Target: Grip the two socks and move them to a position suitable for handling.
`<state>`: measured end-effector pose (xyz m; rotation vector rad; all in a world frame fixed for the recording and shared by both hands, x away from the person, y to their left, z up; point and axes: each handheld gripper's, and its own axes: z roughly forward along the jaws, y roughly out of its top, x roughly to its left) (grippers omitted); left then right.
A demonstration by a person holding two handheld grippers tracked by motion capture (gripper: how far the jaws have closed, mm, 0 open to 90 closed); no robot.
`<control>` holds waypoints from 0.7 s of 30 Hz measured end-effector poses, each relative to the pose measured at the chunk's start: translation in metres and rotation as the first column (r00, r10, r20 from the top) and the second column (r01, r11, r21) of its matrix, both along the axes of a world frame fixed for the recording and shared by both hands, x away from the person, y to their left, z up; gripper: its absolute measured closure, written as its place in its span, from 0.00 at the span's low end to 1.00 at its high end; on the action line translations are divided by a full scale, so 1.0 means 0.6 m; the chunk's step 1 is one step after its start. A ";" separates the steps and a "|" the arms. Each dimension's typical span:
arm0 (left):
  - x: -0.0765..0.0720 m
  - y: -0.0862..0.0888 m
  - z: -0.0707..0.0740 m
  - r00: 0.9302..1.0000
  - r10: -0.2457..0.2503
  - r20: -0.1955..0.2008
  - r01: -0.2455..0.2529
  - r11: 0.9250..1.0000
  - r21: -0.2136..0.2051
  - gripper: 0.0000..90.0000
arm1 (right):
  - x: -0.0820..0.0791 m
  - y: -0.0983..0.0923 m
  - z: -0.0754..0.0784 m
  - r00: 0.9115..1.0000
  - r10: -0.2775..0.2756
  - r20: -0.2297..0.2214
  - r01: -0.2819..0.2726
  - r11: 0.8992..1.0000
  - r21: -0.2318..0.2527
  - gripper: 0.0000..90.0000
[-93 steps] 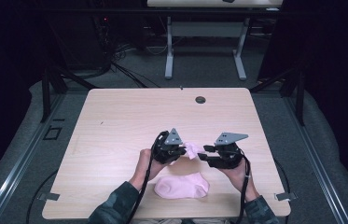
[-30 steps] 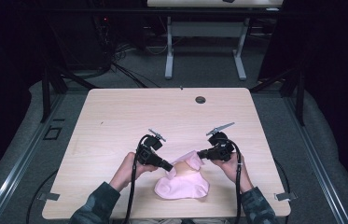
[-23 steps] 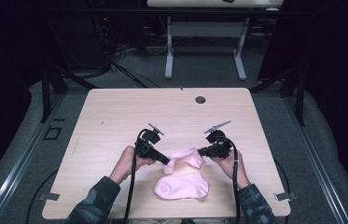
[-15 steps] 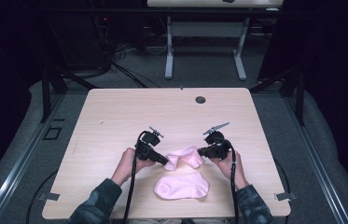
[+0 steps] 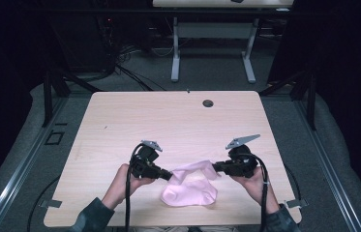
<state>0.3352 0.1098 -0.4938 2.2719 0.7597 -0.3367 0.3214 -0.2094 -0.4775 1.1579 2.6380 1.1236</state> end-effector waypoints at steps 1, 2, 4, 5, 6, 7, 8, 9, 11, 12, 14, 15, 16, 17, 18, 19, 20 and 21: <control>-0.009 0.003 0.000 1.000 -0.014 -0.024 0.014 1.000 -0.011 0.99 | -0.011 -0.001 0.004 1.000 0.010 -0.016 -0.010 1.000 -0.001 0.96; -0.017 0.005 -0.001 0.999 -0.031 -0.041 0.030 0.999 -0.014 0.99 | -0.021 0.000 0.007 0.999 0.021 -0.029 -0.021 1.000 -0.003 0.96; -0.028 0.010 -0.007 0.997 -0.034 -0.070 0.033 0.999 -0.026 0.99 | -0.038 0.001 0.009 0.997 0.053 -0.062 -0.053 0.999 -0.001 0.96; -0.030 0.013 -0.012 0.996 -0.034 -0.080 0.033 0.999 -0.018 0.99 | -0.043 0.001 0.006 0.994 0.067 -0.082 -0.068 0.998 -0.001 0.96; -0.029 0.016 -0.020 0.996 -0.027 -0.091 0.025 0.999 -0.020 0.99 | -0.045 0.002 0.001 0.992 0.078 -0.104 -0.077 0.997 0.008 0.96; -0.026 0.019 -0.028 0.995 -0.009 -0.103 0.007 1.000 -0.011 0.99 | -0.044 0.003 -0.007 0.989 0.082 -0.127 -0.082 0.997 0.006 0.96; -0.022 0.021 -0.037 0.994 0.008 -0.109 -0.008 1.000 0.000 0.99 | -0.039 0.003 -0.018 0.985 0.088 -0.146 -0.088 0.996 0.008 0.96; -0.017 0.023 -0.045 0.992 0.012 -0.122 -0.013 1.000 -0.006 0.99 | -0.034 0.005 -0.031 0.985 0.076 -0.157 -0.076 0.997 0.003 0.96; -0.008 0.021 -0.057 0.993 0.050 -0.111 -0.047 0.998 0.031 0.98 | -0.020 0.010 -0.053 0.983 0.055 -0.175 -0.061 0.998 -0.028 0.95; -0.002 0.021 -0.062 0.992 0.057 -0.110 -0.053 0.998 0.034 0.98 | -0.012 0.012 -0.063 0.983 0.042 -0.177 -0.049 0.998 -0.038 0.95; 0.009 0.020 -0.069 0.992 0.085 -0.091 -0.080 0.995 0.065 0.98 | 0.003 0.015 -0.082 0.985 0.024 -0.172 -0.033 0.998 -0.050 0.93; 0.013 0.019 -0.073 0.992 0.093 -0.088 -0.086 0.994 0.073 0.98 | 0.009 0.015 -0.090 0.985 0.003 -0.175 -0.012 0.999 -0.048 0.92; 0.016 0.019 -0.077 0.991 0.107 -0.086 -0.100 0.992 0.080 0.98 | 0.014 0.015 -0.095 0.987 -0.015 -0.161 0.003 0.997 -0.075 0.90; 0.019 0.018 -0.081 0.989 0.121 -0.085 -0.113 0.990 0.084 0.97 | 0.019 0.012 -0.101 0.986 -0.020 -0.168 0.009 0.998 -0.066 0.86; 0.021 0.018 -0.085 0.988 0.121 -0.094 -0.113 0.990 0.080 0.96 | 0.025 0.008 -0.107 0.983 -0.021 -0.183 0.014 0.999 -0.042 0.83; 0.022 0.019 -0.089 0.988 0.124 -0.097 -0.117 0.990 0.078 0.96 | 0.027 0.005 -0.113 0.982 -0.024 -0.188 0.019 0.999 -0.029 0.81; 0.021 0.018 -0.090 0.987 0.130 -0.095 -0.123 0.989 0.079 0.95 | 0.028 0.003 -0.118 0.981 -0.011 -0.192 0.015 1.000 0.016 0.79; 0.021 0.018 -0.092 0.987 0.131 -0.096 -0.124 0.990 0.074 0.94 | 0.027 0.000 -0.120 0.980 -0.001 -0.197 0.011 0.999 0.047 0.75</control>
